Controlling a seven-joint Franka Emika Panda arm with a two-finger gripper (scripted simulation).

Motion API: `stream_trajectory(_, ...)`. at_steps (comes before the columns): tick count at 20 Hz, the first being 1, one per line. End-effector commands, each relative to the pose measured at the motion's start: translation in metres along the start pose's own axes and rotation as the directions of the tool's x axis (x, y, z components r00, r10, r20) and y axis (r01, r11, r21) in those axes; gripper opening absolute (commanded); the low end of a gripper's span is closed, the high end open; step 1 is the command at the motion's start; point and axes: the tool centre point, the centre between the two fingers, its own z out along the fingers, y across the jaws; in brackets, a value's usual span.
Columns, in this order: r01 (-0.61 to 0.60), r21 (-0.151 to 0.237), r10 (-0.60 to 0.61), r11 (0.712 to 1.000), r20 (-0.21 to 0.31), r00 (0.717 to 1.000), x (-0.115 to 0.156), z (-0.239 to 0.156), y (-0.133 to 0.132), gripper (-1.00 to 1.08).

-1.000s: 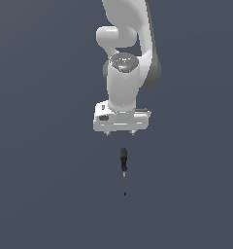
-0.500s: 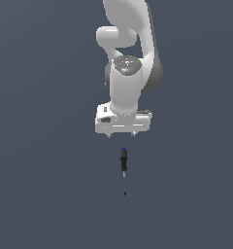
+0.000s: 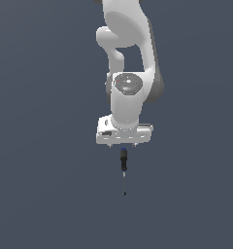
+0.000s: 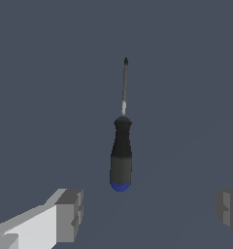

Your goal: Pick up the object and move it to a goal position.

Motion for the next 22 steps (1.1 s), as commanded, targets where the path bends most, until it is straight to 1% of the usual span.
stream_trajectory(1, -0.008, 0.002, 0.008, 1.0, 0.005, 1.0, 0.01, 0.013, -0.001, 1.0)
stream_trajectory(6, -0.025, 0.007, 0.025, 1.0, 0.015, 1.0, 0.031, 0.042, -0.005, 1.0)
stream_trajectory(11, -0.038, 0.01, 0.038, 0.999, 0.023, 0.999, 0.044, 0.065, -0.007, 1.0)
stream_trajectory(17, -0.047, 0.011, 0.046, 0.999, 0.028, 0.999, 0.051, 0.081, -0.009, 1.0)
stream_trajectory(22, -0.048, 0.011, 0.047, 0.999, 0.029, 0.998, 0.052, 0.084, -0.009, 1.0)
